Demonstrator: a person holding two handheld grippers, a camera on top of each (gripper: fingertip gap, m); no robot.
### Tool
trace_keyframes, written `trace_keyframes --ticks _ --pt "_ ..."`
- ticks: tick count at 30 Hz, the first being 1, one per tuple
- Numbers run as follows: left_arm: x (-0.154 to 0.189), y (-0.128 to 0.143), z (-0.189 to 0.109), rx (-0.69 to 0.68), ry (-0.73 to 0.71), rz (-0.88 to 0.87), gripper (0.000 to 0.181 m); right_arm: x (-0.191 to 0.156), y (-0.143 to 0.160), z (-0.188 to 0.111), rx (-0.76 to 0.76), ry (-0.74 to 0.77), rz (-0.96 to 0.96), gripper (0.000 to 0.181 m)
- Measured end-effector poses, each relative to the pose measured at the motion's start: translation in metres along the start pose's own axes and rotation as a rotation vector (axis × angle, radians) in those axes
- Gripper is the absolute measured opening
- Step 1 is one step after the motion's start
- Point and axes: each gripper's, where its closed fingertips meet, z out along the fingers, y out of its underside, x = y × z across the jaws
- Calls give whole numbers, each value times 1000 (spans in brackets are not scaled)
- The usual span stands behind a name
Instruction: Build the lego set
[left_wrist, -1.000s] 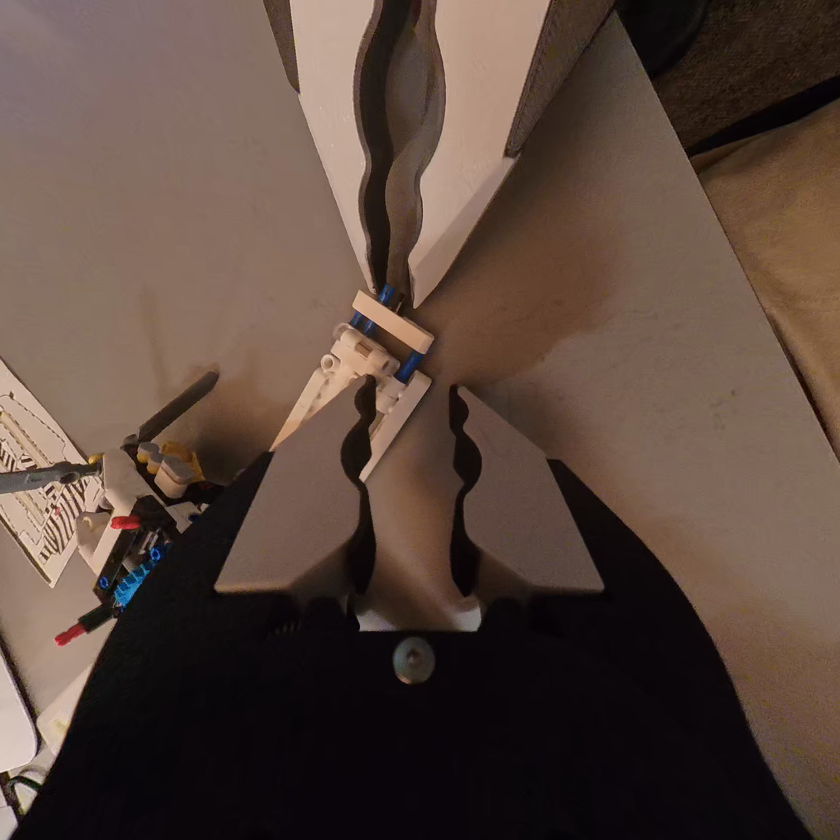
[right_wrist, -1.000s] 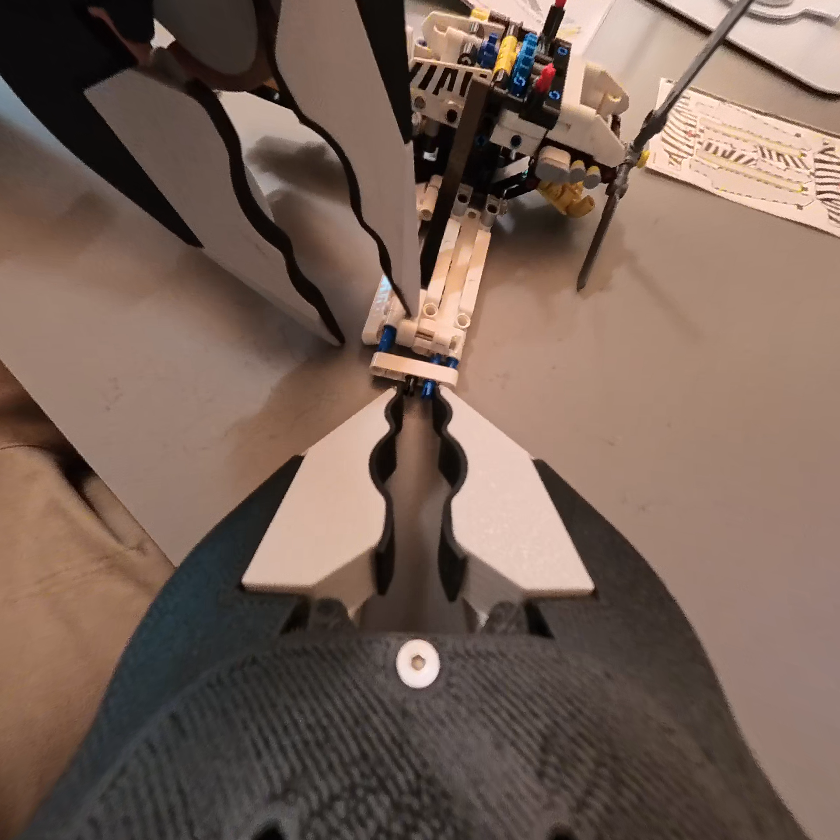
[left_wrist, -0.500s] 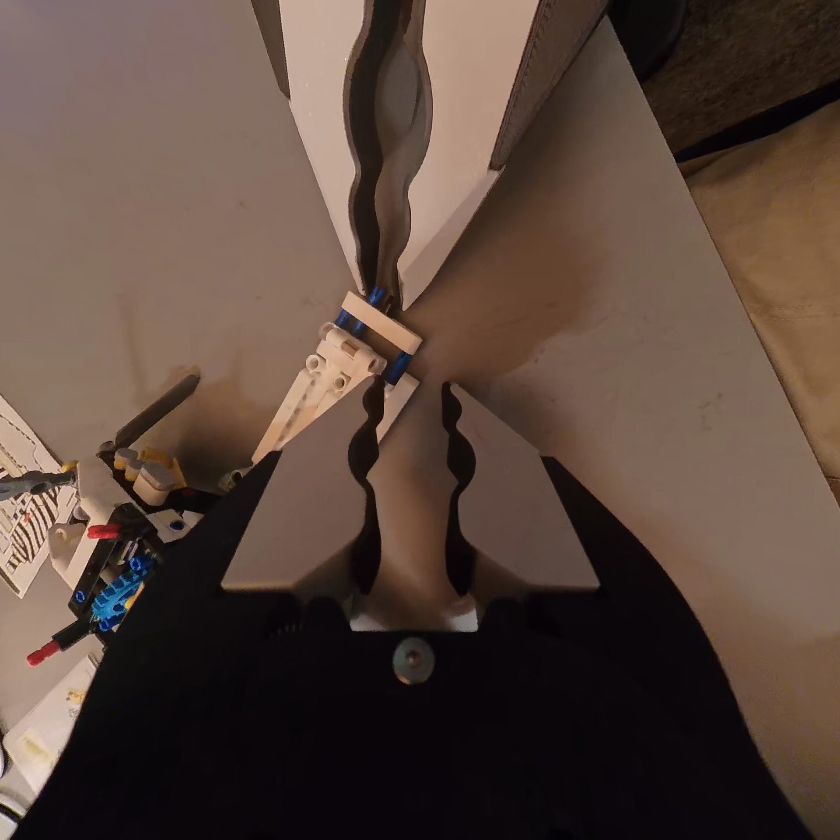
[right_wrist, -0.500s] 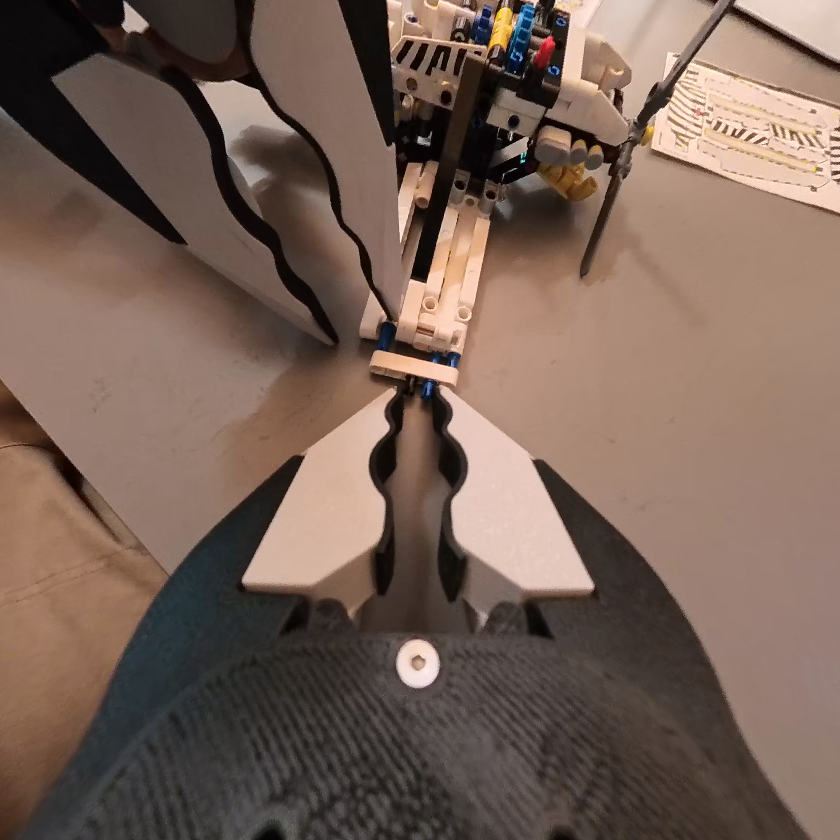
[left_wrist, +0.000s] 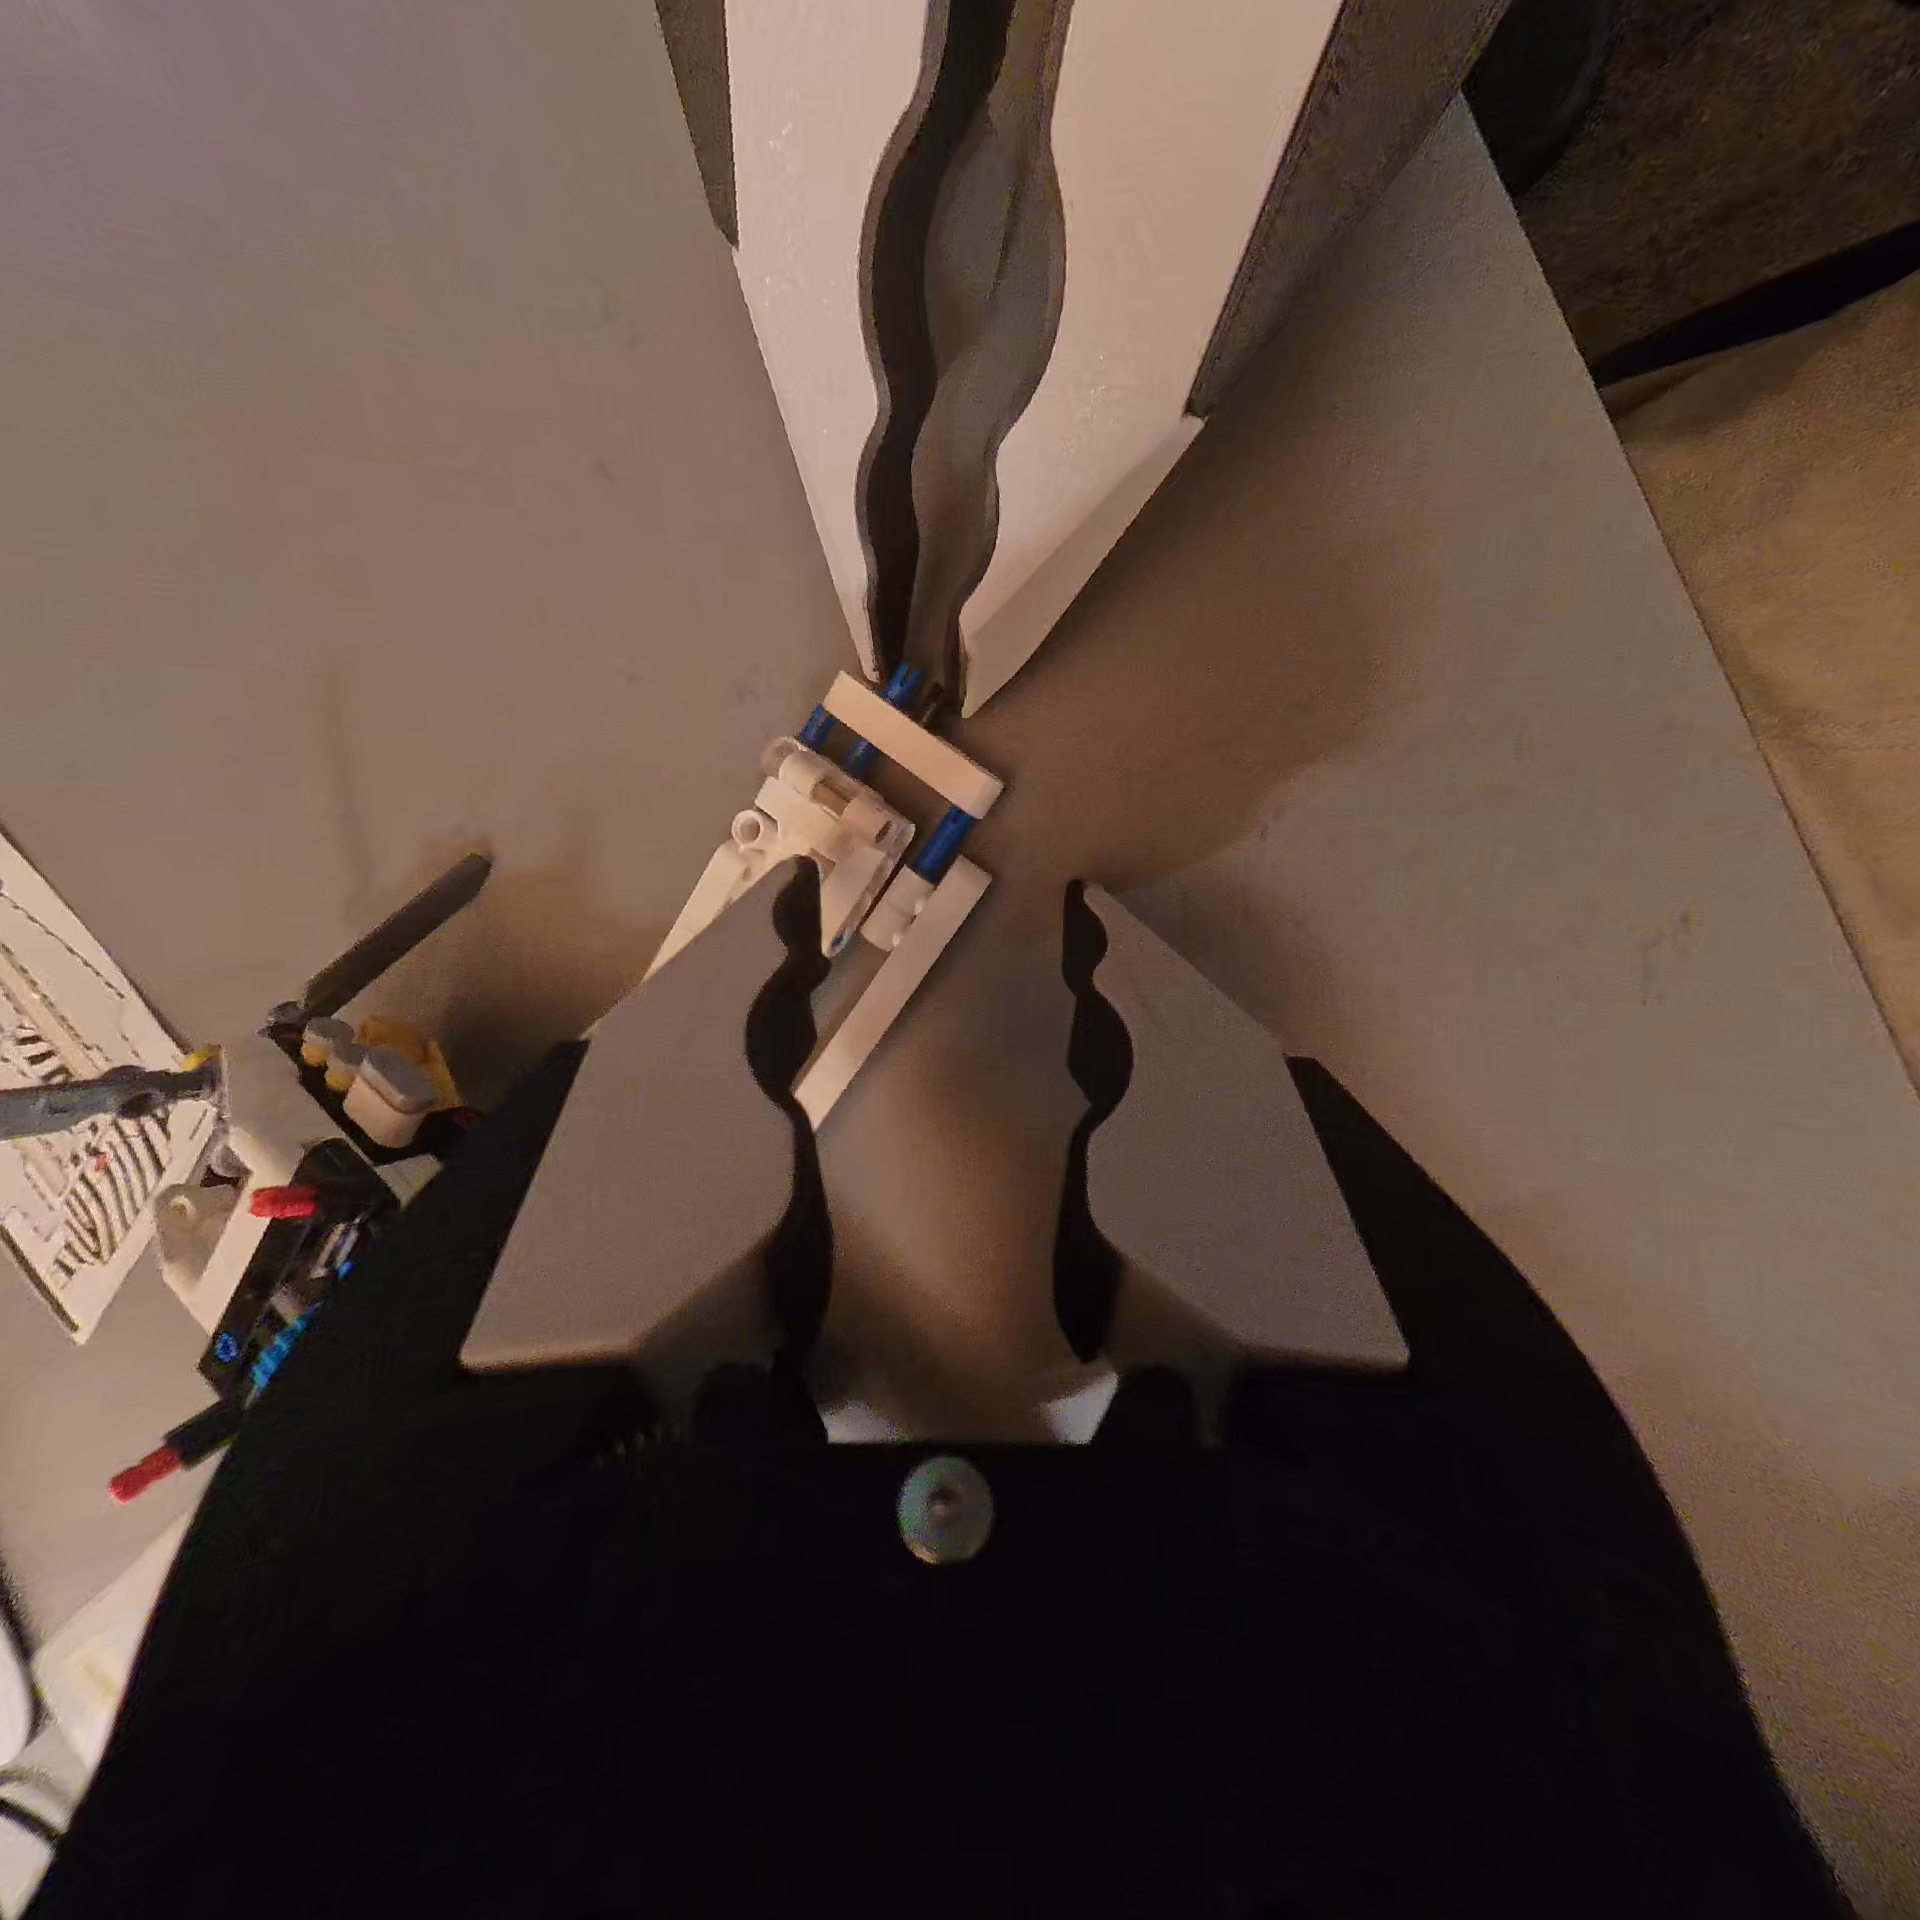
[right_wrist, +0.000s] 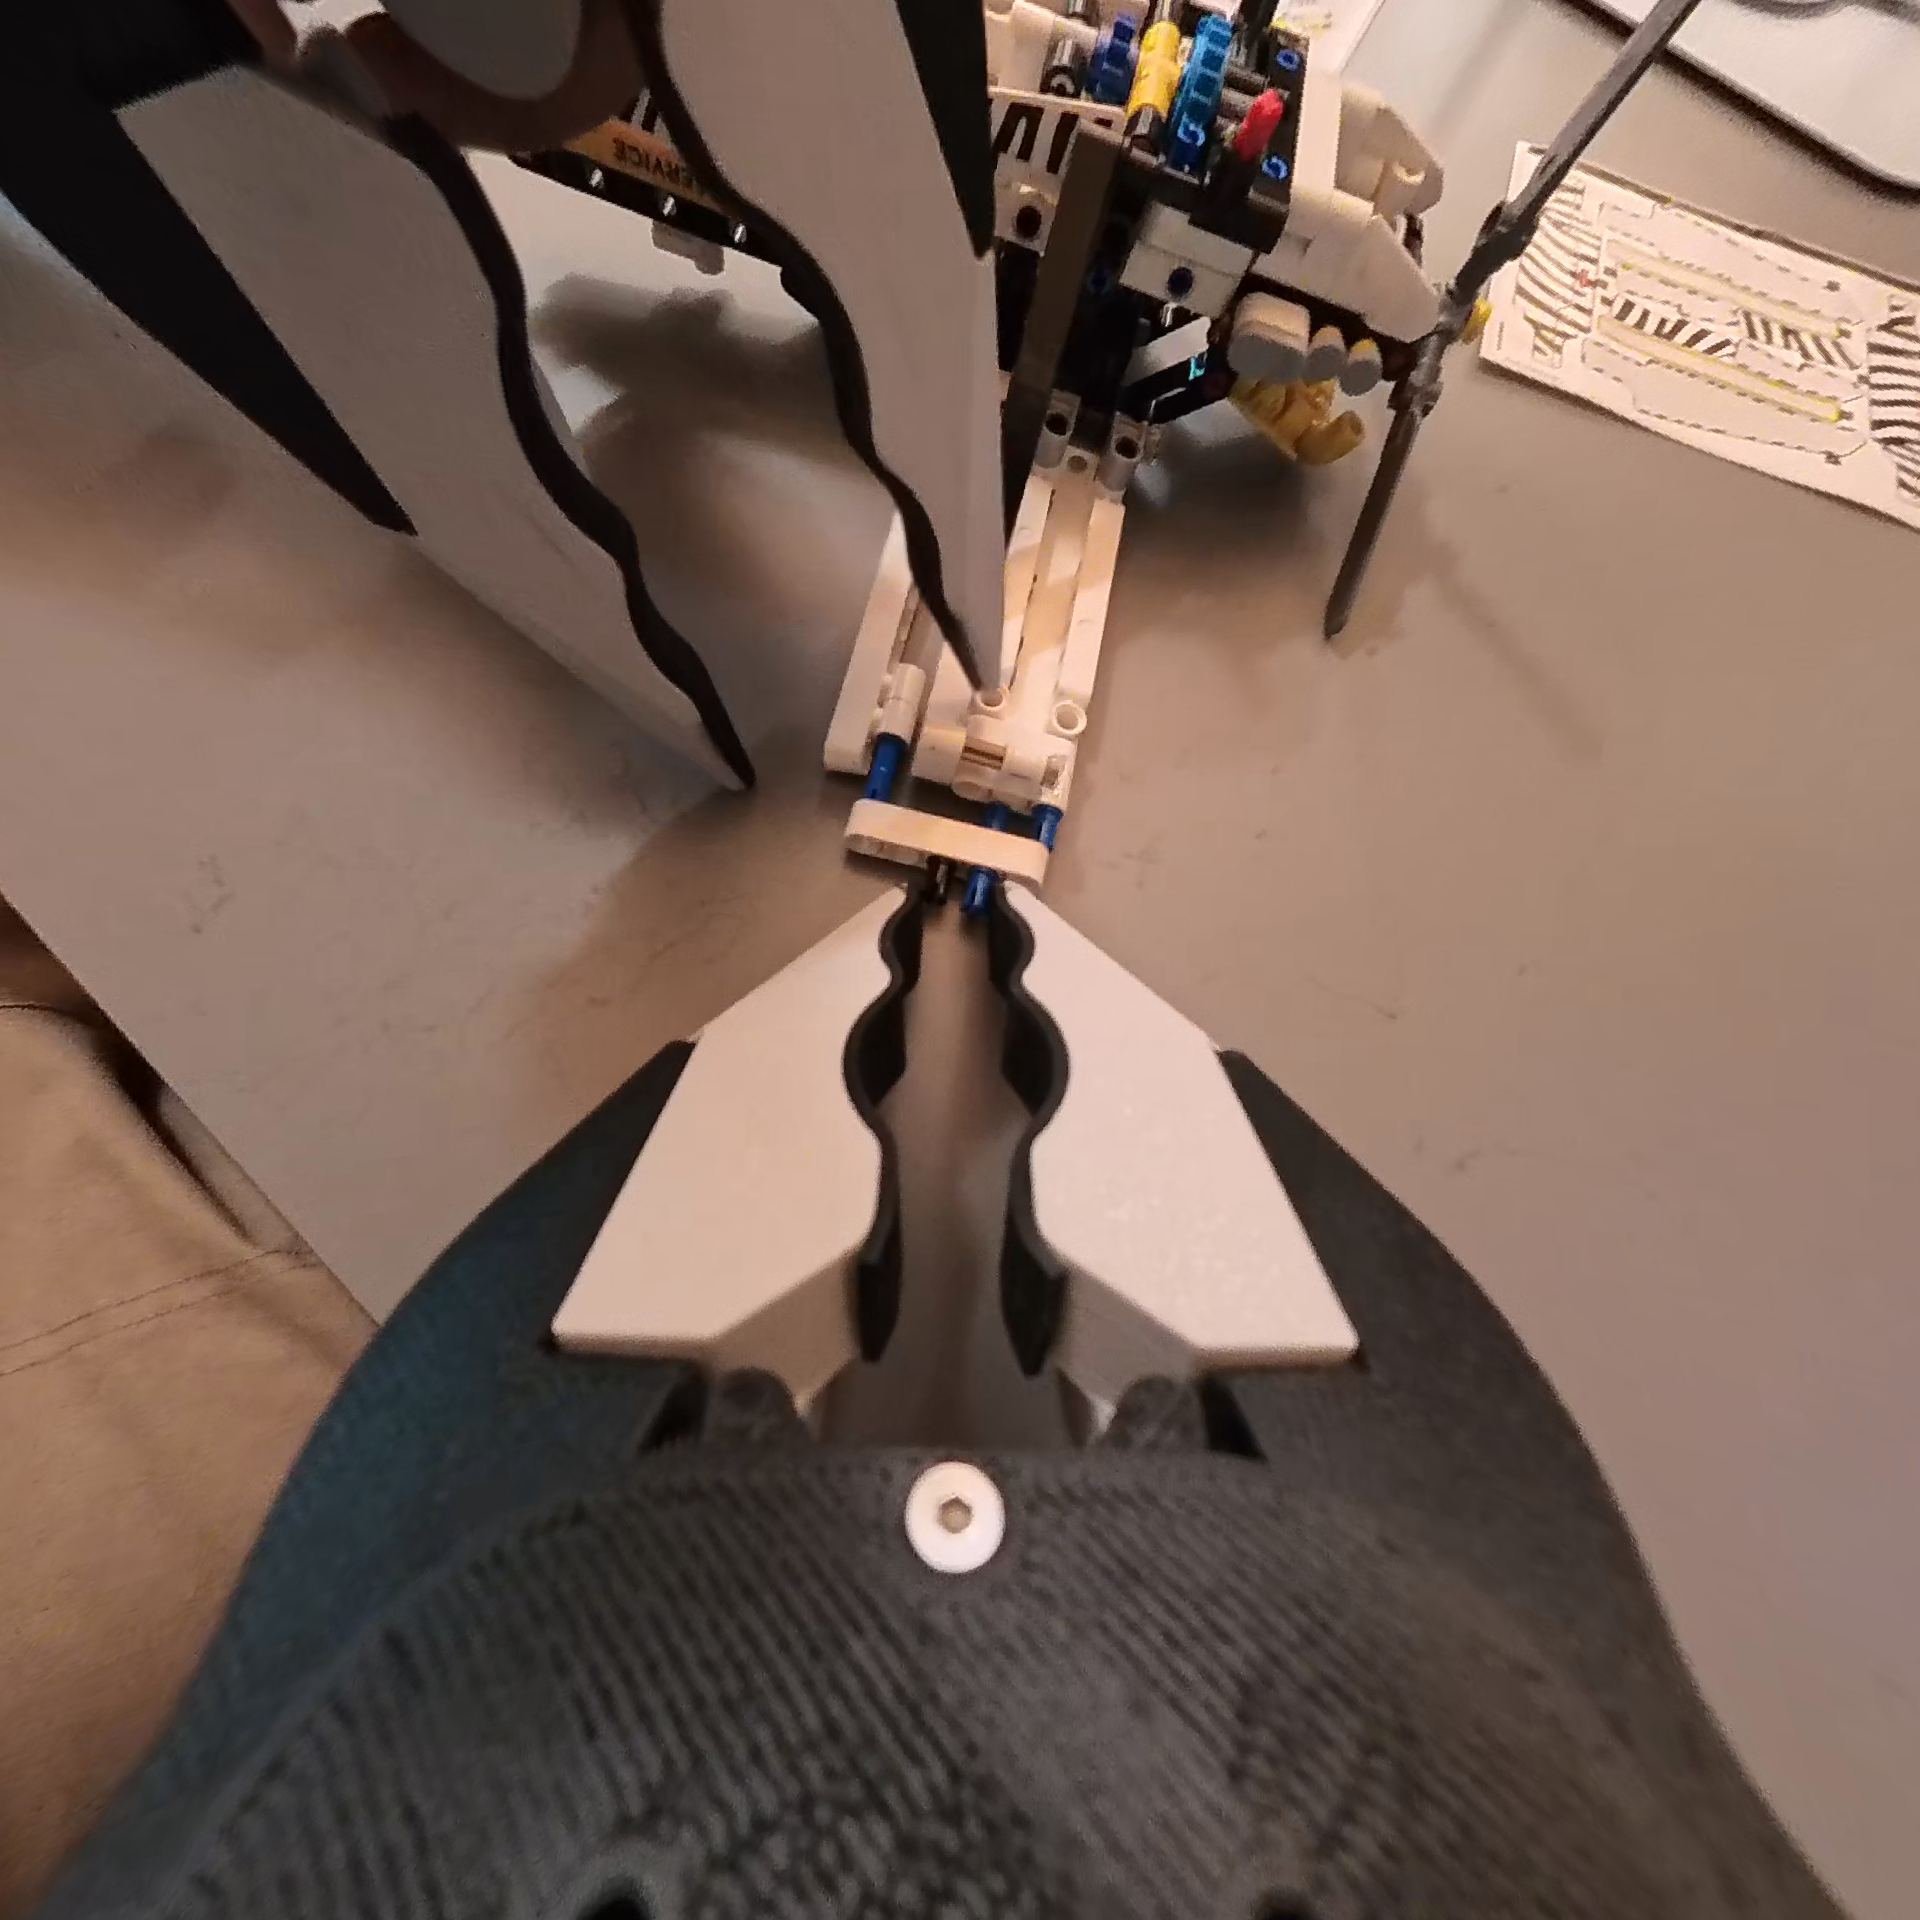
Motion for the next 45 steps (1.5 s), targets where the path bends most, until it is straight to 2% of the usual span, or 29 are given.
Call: trace_keyframes --ticks 12,31,34,42,45 --pt "5 -1 2 5 34 -18 33 1 -1 -1 9 -10 1 11" --pt "5 -1 3 10 39 -37 33 2 2 2 -17 -19 13 11" --pt "5 0 2 3 36 -16 37 2 2 2 -17 -21 14 11" --pt "-7 -2 -1 23 -15 -26 61 2 2 2 -17 -22 16 11" --pt "-6 -3 3 9 14 -46 60 1 2 2 -17 -22 14 11"
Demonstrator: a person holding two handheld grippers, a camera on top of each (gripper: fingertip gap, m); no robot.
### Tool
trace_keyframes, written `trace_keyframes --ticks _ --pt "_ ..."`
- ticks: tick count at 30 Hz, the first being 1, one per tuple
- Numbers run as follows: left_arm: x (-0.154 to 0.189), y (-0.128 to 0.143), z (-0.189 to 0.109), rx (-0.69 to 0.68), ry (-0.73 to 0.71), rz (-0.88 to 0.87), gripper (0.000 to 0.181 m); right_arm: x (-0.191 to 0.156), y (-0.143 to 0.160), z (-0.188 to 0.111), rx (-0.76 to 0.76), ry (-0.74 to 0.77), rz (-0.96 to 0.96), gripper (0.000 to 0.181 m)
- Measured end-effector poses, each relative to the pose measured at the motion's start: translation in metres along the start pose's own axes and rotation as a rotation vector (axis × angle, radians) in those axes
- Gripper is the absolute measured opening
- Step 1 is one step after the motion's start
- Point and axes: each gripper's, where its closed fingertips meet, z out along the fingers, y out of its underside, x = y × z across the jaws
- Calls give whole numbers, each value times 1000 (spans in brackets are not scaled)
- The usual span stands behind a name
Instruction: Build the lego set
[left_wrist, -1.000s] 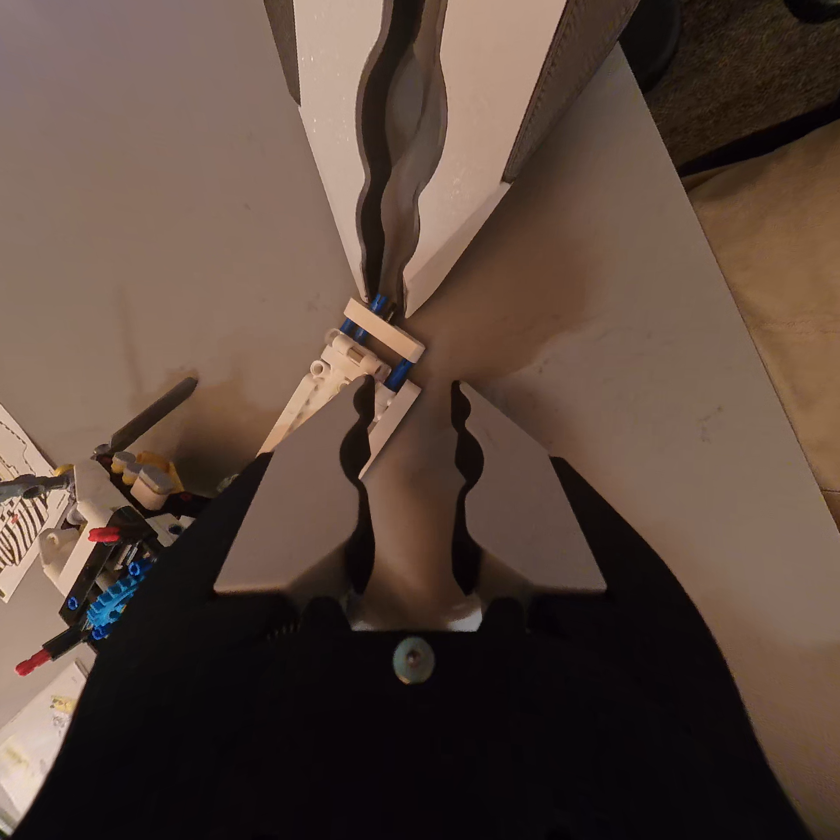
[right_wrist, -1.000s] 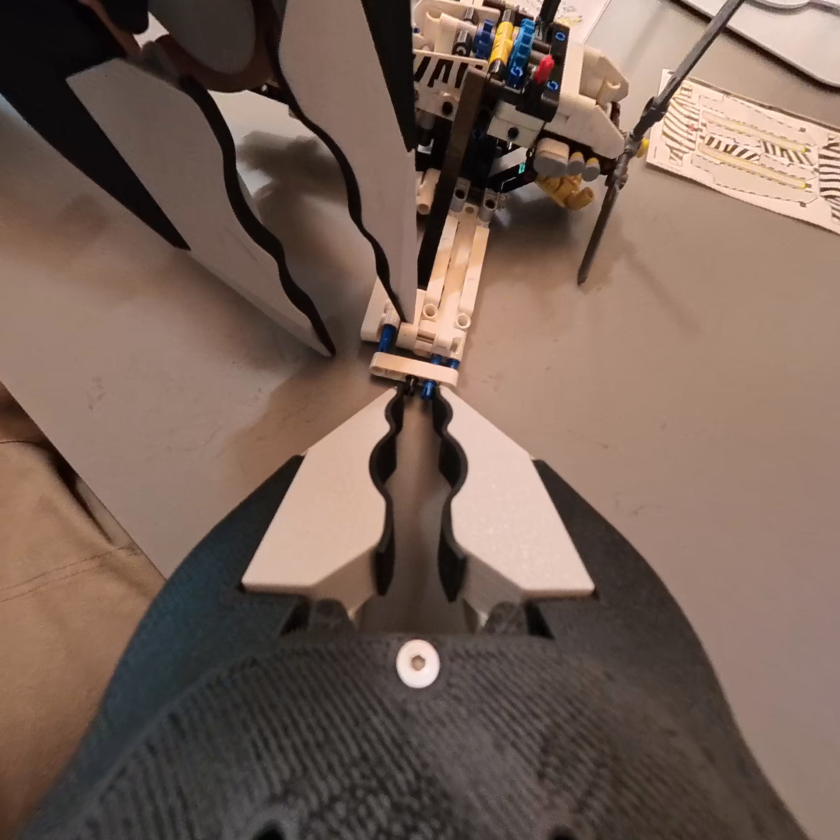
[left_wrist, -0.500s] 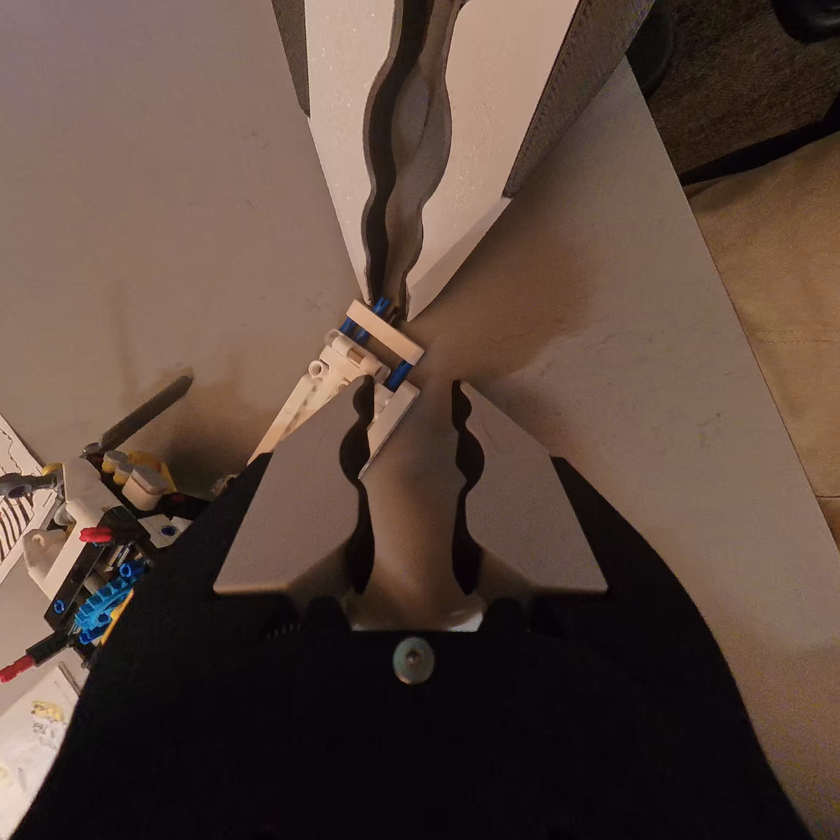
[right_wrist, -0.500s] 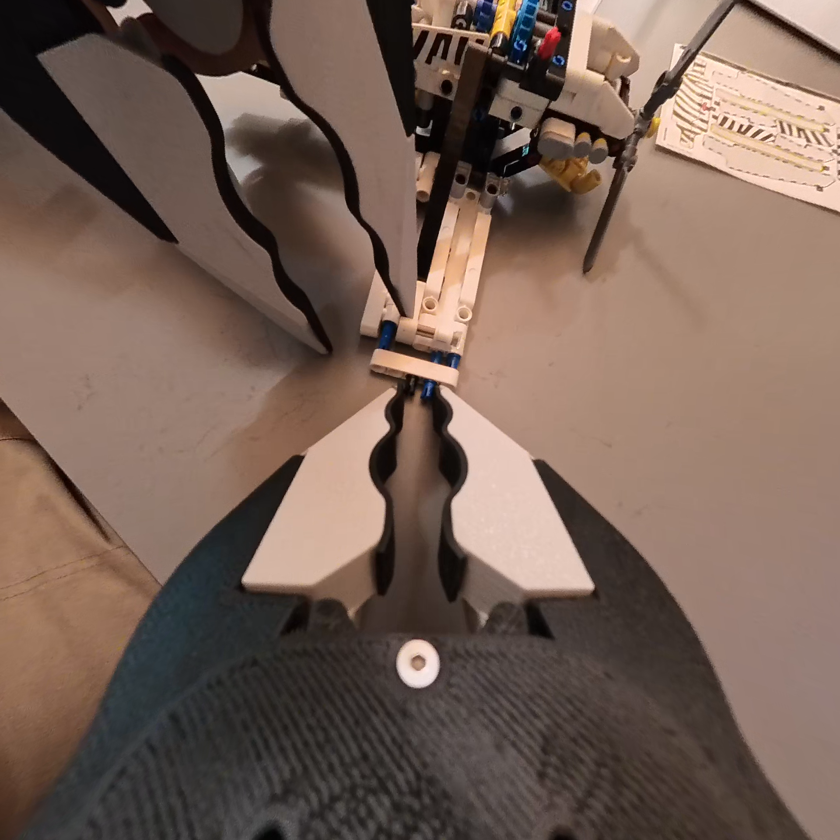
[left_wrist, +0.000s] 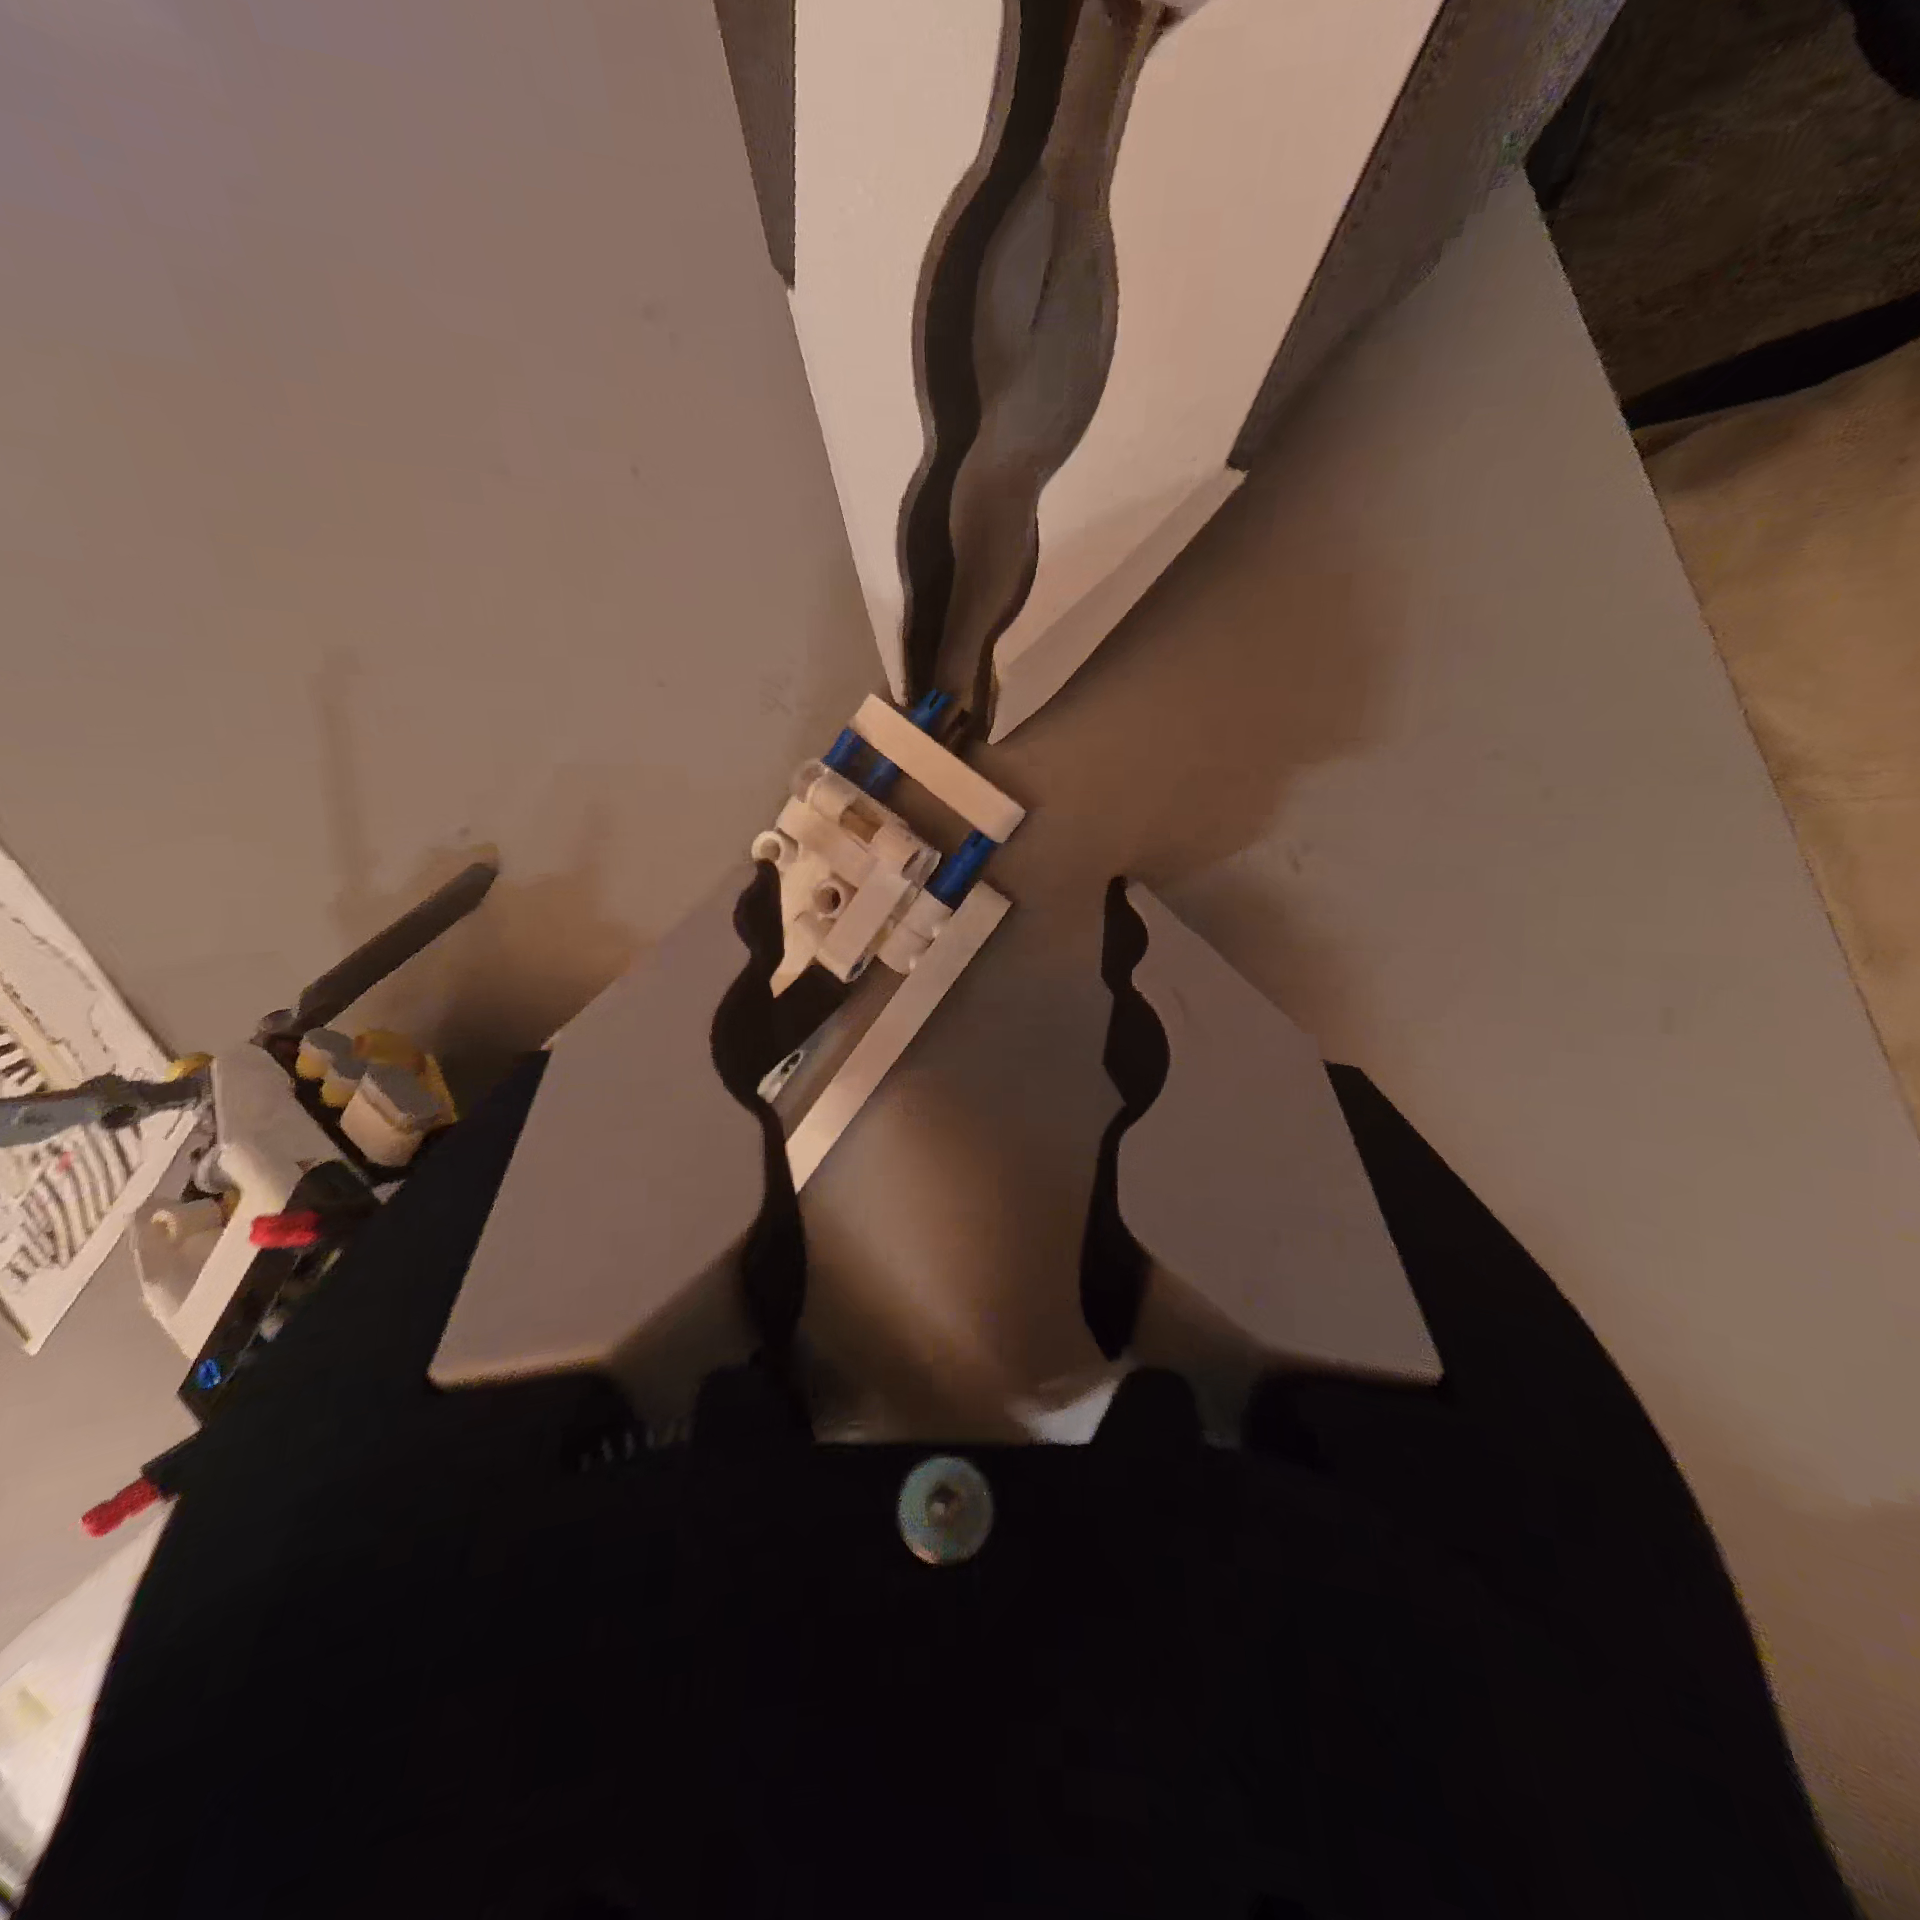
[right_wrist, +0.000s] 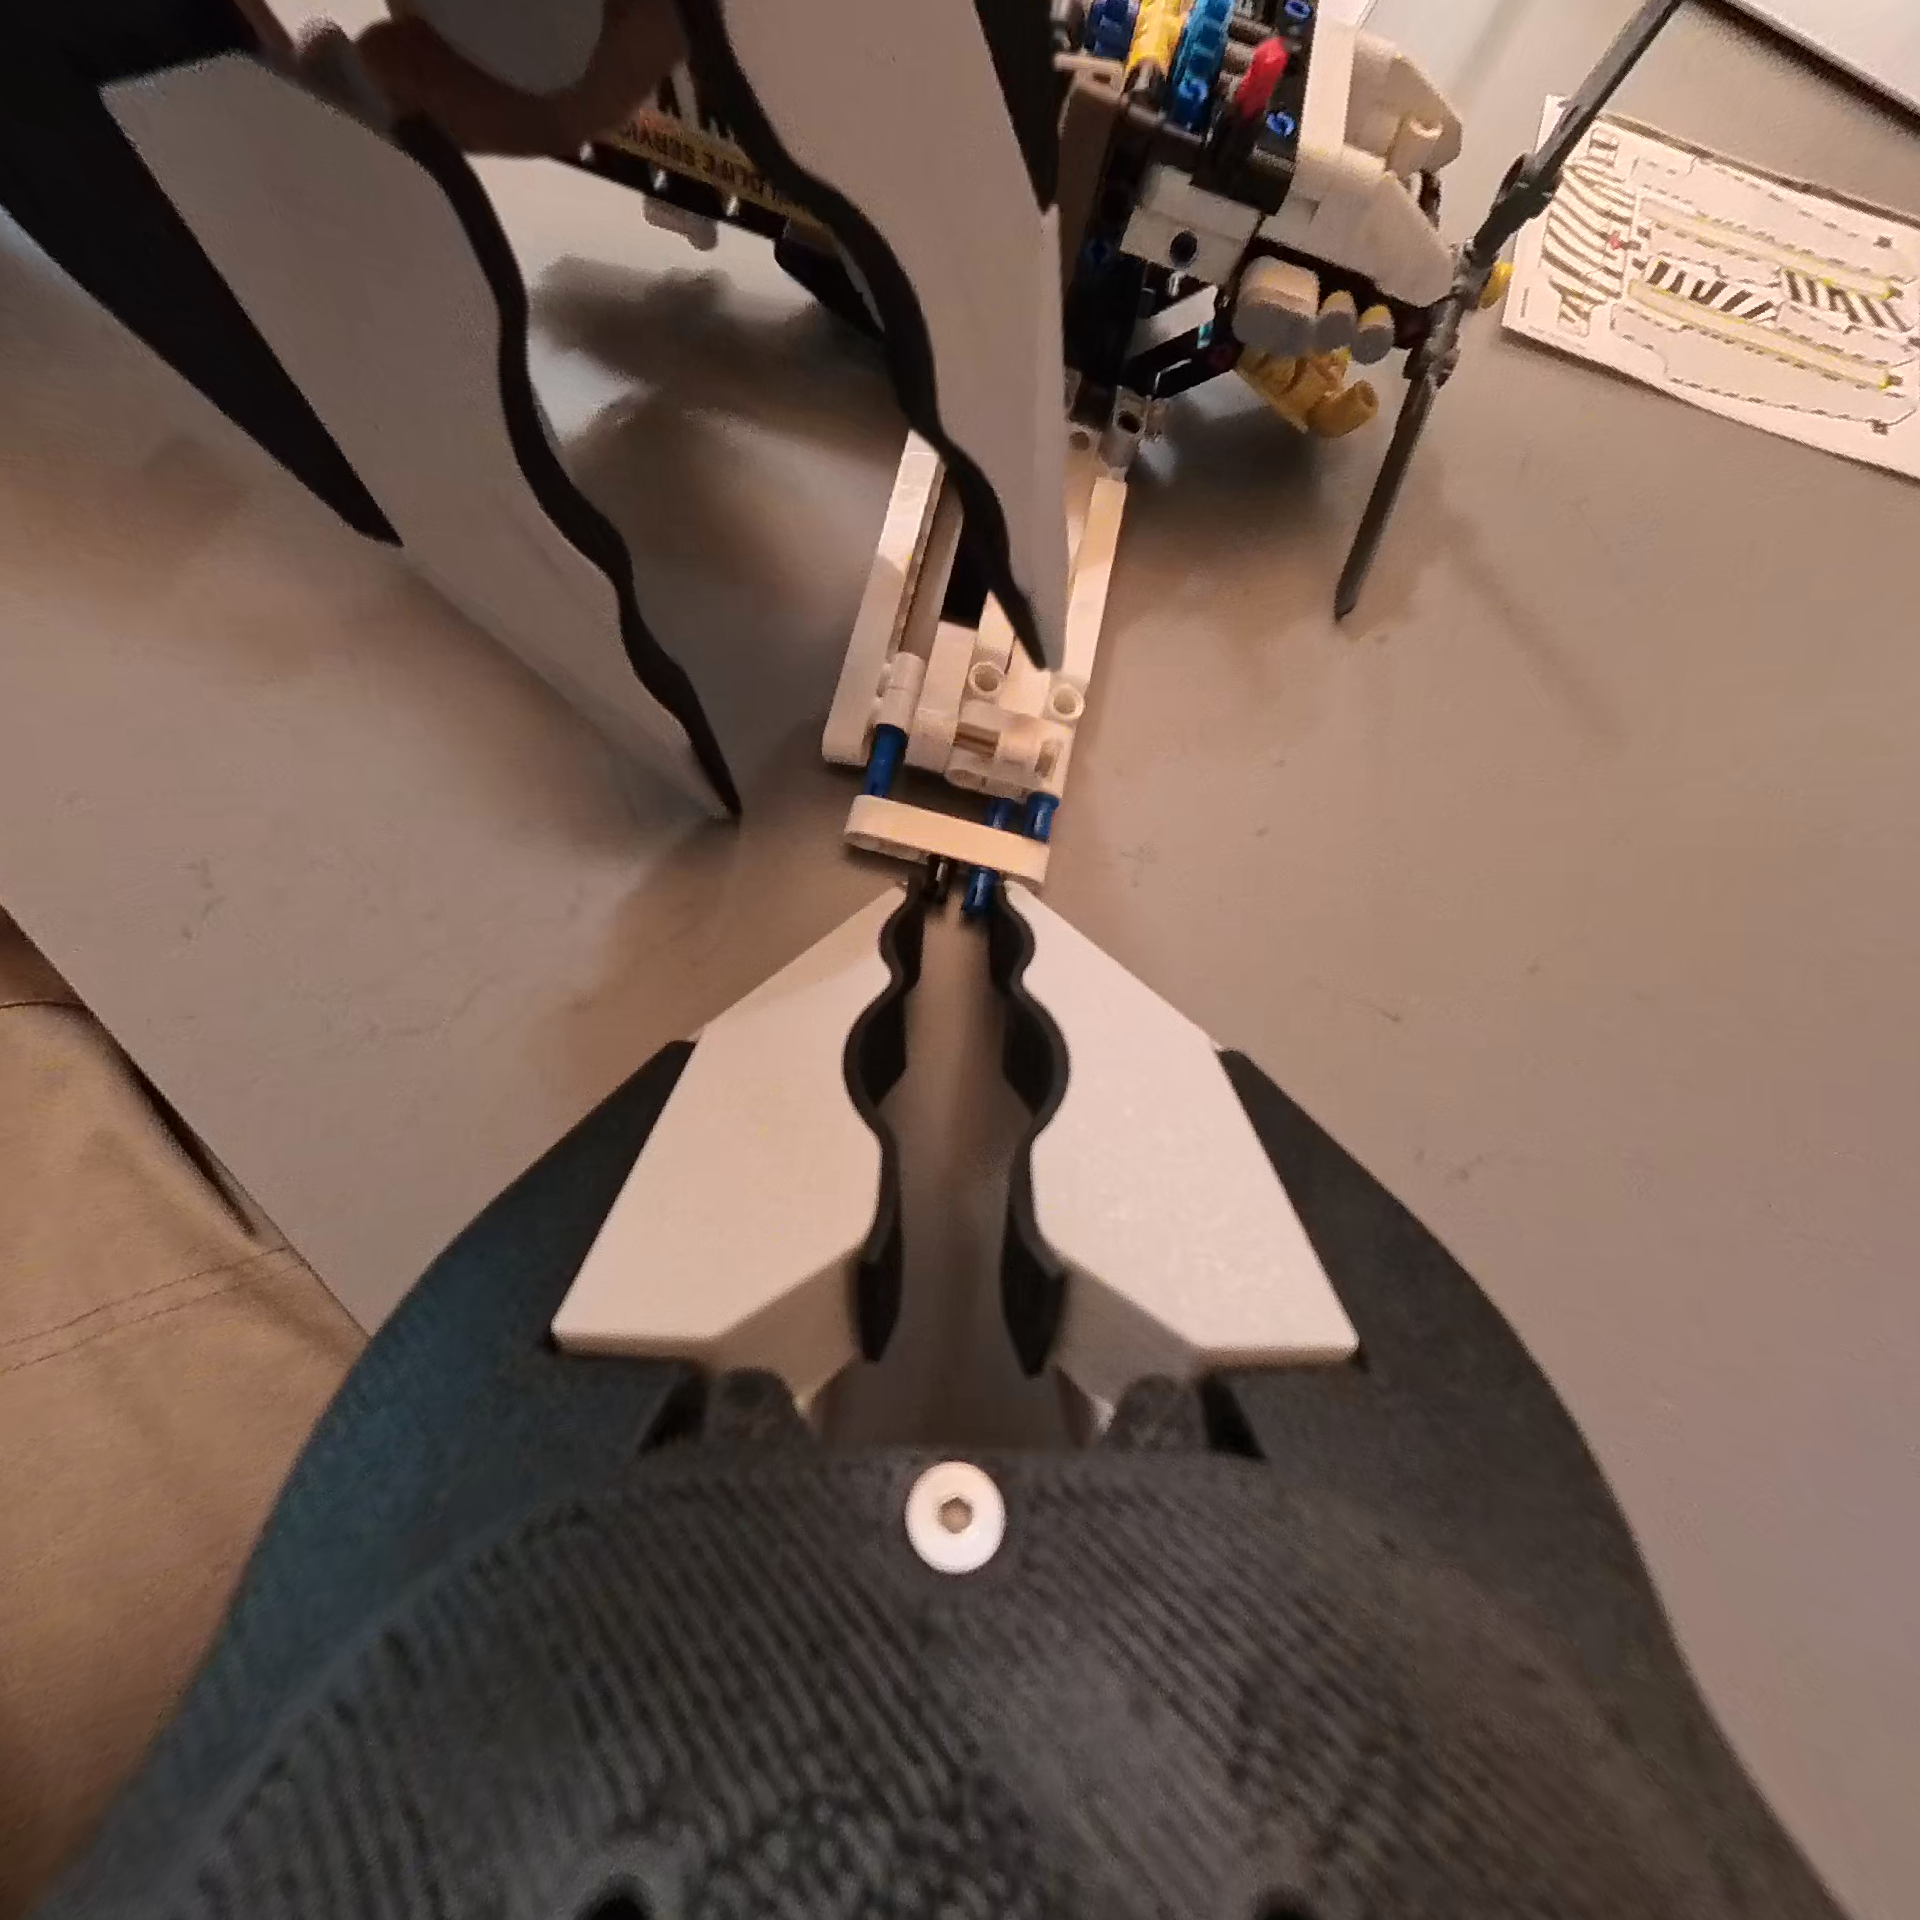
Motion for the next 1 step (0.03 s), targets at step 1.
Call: trace_keyframes --ticks 1 --pt "2 0 1 -3 20 -4 59 0 0 0 0 3 -3 10"
